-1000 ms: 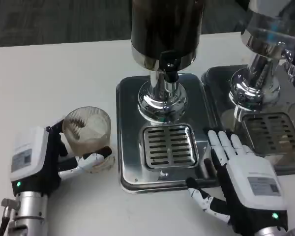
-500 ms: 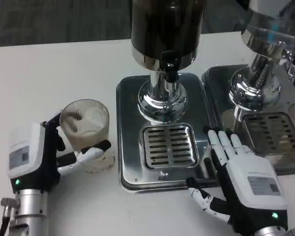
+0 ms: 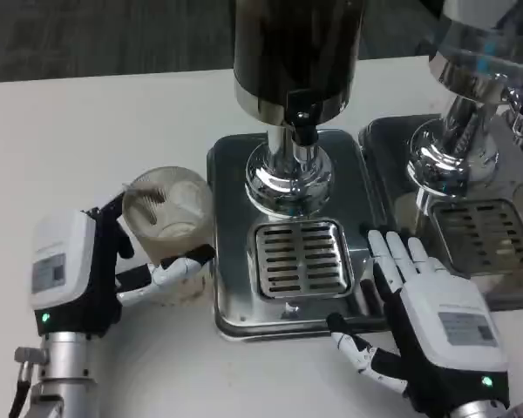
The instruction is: Grasp the cup under the faucet to collect the drink, then remove the cup.
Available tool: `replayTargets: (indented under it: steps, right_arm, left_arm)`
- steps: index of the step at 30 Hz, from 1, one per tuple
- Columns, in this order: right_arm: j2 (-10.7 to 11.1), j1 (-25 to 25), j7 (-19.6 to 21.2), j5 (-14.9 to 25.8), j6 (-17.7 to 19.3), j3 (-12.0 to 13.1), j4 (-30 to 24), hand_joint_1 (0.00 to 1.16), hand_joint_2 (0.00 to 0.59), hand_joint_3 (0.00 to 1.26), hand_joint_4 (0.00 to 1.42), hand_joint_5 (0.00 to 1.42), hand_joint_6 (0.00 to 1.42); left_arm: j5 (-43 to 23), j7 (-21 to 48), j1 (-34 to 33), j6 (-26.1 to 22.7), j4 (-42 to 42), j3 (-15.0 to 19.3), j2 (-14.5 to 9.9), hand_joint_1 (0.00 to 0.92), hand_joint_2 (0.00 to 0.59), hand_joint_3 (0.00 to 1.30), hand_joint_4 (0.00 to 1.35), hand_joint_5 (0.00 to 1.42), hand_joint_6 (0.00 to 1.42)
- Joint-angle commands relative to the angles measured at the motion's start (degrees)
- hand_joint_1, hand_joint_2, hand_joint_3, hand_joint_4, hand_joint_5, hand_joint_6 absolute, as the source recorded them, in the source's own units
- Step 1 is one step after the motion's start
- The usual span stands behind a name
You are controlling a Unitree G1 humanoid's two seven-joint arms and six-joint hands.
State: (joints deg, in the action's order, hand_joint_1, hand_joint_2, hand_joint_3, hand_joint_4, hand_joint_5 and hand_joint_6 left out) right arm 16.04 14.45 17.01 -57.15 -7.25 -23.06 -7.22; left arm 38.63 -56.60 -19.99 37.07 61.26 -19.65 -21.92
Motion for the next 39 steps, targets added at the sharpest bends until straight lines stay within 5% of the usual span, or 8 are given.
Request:
replayTargets:
  steps: [1,15,33,39]
  right_arm:
    - [0.0,-0.4,0.5,0.2,0.3,0.2,0.2,0.34,0.369,0.00,0.00,0.00,0.10]
    - [-0.8,0.0,0.9,-0.1,-0.5,0.2,-0.2,0.35,0.375,0.00,0.00,0.00,0.10]
    - [-1.4,2.7,1.8,-0.9,-2.0,0.8,-2.5,0.37,0.381,0.00,0.00,0.00,0.10]
    - [-1.3,2.9,1.8,-0.7,-2.0,0.9,-2.6,0.37,0.383,0.00,0.00,0.00,0.10]
  left_arm:
    - [1.4,-1.2,-0.8,1.4,-2.1,-1.4,1.1,0.402,0.122,0.60,0.74,1.01,1.20]
    - [6.1,1.8,-7.0,-0.7,1.8,-7.5,5.5,0.395,0.119,0.61,0.76,1.03,1.23]
    - [9.0,2.0,-12.4,-7.6,8.8,-13.8,10.2,0.515,0.088,0.66,0.82,1.09,1.29]
    - [8.8,1.1,-11.8,-8.9,9.0,-15.6,10.7,0.465,0.075,0.55,0.69,1.02,1.21]
